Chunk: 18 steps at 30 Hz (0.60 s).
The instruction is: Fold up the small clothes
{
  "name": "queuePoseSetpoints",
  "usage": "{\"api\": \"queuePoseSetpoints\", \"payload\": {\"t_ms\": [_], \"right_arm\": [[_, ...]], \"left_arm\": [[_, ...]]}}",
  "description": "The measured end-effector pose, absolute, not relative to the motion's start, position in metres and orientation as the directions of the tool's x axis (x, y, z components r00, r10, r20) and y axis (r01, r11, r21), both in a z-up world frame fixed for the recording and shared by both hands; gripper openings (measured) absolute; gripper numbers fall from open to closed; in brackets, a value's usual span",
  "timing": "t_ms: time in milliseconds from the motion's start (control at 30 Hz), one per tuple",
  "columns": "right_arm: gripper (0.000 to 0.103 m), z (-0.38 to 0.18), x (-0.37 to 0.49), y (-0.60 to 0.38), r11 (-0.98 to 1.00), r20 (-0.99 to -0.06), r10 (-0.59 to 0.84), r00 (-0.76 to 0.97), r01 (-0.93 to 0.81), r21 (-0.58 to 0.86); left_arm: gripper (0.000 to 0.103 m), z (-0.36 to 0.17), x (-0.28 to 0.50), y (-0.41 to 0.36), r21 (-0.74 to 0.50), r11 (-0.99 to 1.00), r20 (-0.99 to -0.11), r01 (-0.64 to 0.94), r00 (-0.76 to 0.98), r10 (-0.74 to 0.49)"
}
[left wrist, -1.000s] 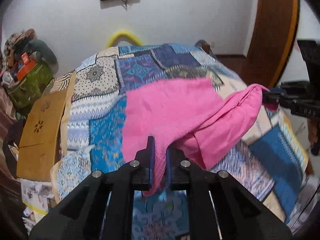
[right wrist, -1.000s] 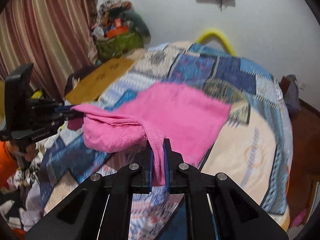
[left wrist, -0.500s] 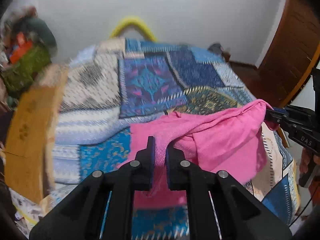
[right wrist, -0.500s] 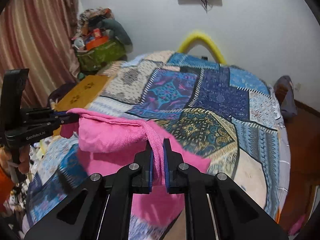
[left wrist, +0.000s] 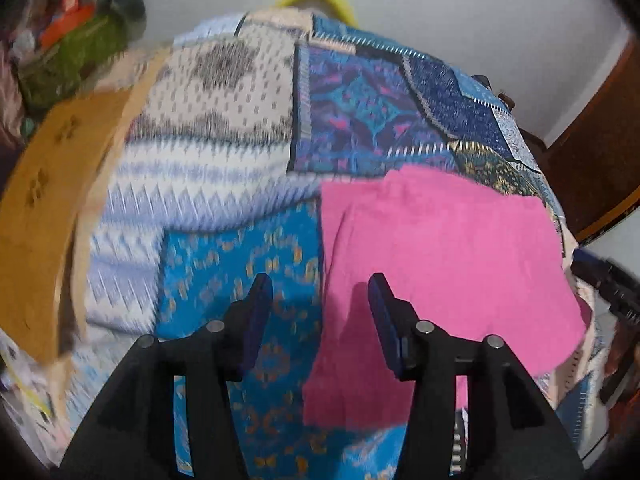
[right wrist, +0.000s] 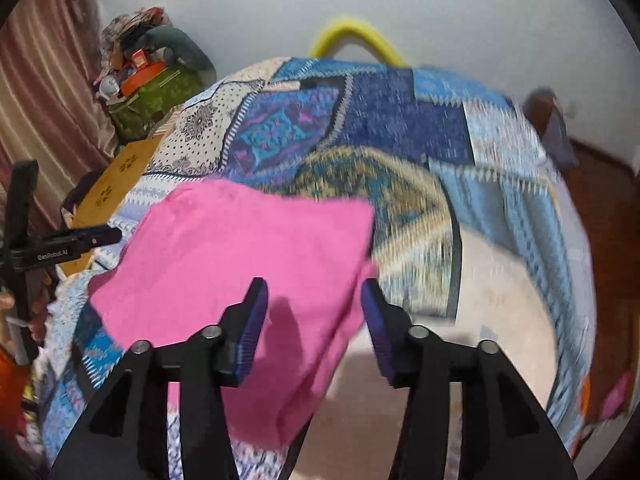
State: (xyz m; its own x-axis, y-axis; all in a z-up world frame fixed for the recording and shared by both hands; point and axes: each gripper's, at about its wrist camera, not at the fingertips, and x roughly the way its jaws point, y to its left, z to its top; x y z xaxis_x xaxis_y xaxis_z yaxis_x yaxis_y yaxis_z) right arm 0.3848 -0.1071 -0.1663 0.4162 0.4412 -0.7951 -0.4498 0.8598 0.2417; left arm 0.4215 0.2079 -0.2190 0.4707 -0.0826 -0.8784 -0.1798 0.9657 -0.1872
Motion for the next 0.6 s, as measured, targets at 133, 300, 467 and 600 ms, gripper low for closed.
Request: {"api": "queuePoseSetpoints", "payload": {"t_ms": [133, 300, 467, 600], "right_arm": [[0.046, -0.18, 0.377, -0.114, 0.861, -0.808, 0.455, 0.374, -0.415, 0.293], [0.046, -0.196, 0.382, -0.112, 0.854, -0.807, 0.49, 0.329, -0.369, 0.368], [0.047, -0.207, 0.392, -0.108, 0.834, -0.781, 0.537, 0.32, -0.338, 0.435], [0.041, -0.208, 0.394, -0.1, 0.819, -0.766, 0.56, 0.317, -0.356, 0.451]], "left_arm": [[0.049, -0.231, 0.416, 0.216, -0.307, 0.925, -0.874, -0.223, 0.452, -0.181], [0.049, -0.244, 0.426, 0.215, -0.434, 0.864, -0.846, -0.255, 0.446, -0.294], [0.053, -0.255, 0.442, 0.206, -0.475, 0.841, -0.832, -0.259, 0.442, -0.335], [0.053, -0.251, 0.448, 0.201, -0.499, 0.834, -0.81, -0.236, 0.469, -0.352]]}}
